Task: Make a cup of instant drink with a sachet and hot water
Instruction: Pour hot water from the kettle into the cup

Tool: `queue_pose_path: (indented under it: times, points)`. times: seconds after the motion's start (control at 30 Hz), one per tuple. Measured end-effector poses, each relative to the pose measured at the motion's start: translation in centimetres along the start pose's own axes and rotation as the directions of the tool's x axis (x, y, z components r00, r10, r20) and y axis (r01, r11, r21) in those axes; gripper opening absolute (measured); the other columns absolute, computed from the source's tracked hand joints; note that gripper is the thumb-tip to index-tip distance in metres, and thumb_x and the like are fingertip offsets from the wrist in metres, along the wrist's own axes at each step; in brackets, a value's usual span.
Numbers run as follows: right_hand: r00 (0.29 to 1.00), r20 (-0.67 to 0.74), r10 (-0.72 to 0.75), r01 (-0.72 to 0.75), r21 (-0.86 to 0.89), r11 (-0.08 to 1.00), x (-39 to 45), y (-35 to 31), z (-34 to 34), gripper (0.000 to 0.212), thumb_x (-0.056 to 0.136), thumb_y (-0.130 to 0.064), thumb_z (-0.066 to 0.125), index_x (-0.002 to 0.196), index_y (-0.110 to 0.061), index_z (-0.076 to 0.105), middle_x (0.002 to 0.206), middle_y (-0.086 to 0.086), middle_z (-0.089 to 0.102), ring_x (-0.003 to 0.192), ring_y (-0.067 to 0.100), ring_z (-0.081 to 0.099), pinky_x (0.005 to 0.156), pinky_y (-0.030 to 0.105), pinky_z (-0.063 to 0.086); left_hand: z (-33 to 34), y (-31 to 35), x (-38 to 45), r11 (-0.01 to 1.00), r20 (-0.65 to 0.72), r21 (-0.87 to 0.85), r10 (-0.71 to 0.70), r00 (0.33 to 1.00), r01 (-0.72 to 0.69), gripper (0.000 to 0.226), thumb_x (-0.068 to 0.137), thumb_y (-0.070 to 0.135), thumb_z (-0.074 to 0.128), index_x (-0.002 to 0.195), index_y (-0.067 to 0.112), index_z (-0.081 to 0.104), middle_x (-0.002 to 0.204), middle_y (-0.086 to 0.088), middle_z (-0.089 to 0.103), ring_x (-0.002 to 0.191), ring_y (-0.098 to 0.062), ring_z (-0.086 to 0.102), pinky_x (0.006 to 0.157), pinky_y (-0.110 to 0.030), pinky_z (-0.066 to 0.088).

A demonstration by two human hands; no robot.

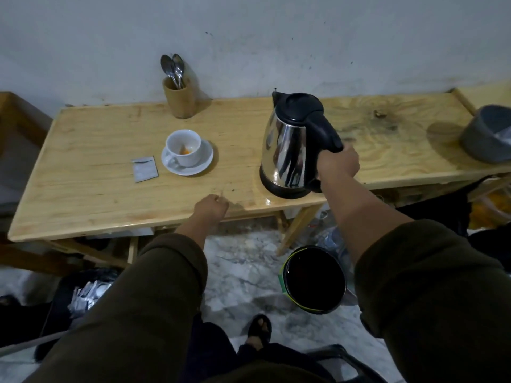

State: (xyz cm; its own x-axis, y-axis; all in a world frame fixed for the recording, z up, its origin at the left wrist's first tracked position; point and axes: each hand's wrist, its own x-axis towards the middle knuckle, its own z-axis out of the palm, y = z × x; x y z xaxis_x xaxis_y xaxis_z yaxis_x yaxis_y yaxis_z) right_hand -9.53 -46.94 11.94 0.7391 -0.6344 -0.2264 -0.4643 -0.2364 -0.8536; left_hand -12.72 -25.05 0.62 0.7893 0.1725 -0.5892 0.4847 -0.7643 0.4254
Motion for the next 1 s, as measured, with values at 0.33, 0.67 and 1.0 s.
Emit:
queue_pose_path:
  times: [0.33, 0.67, 1.0]
  points:
    - [0.936, 0.128, -0.328, 0.352, -0.345, 0.87, 0.0, -5.2, 2.4, 0.026, 0.079, 0.0, 0.048, 0.102, -0.008, 0.058, 0.097, 0.011, 0.061, 0.086, 0.029, 0.054, 0.071, 0.028, 0.041, -6.2, -2.4, 2.8, 0.849, -0.091, -0.514, -0.2, 0.975, 0.126, 0.058, 0.099, 0.043, 0.034, 0.132, -0.001, 0.049, 0.138, -0.022, 0.052, 0.127, -0.039, 0.049, 0.111, -0.044, 0.039]
    - [0.753, 0.432, -0.497, 0.651, -0.601, 0.464, -1.6, -9.8, 8.4, 0.02, 0.079, -0.003, 0.053, 0.098, -0.005, 0.057, 0.083, 0.008, 0.05, 0.081, 0.03, 0.049, 0.068, 0.029, 0.035, -12.3, -4.3, 6.6, 0.873, -0.122, -0.461, -0.243, 0.962, 0.162, 0.05, 0.098, 0.033, 0.035, 0.13, -0.002, 0.052, 0.136, -0.021, 0.054, 0.127, -0.035, 0.051, 0.103, -0.038, 0.043]
    - [0.69, 0.536, -0.486, 0.687, -0.696, 0.209, -3.9, -12.6, 12.9, 0.013, 0.084, -0.008, 0.05, 0.085, -0.016, 0.041, 0.082, 0.007, 0.049, 0.077, 0.027, 0.043, 0.077, 0.034, 0.039, -14.2, -4.2, 8.4, 0.92, -0.074, -0.348, -0.22, 0.973, 0.181, 0.054, 0.094, 0.038, 0.048, 0.13, -0.002, 0.051, 0.128, -0.017, 0.06, 0.121, -0.032, 0.055, 0.098, -0.036, 0.045]
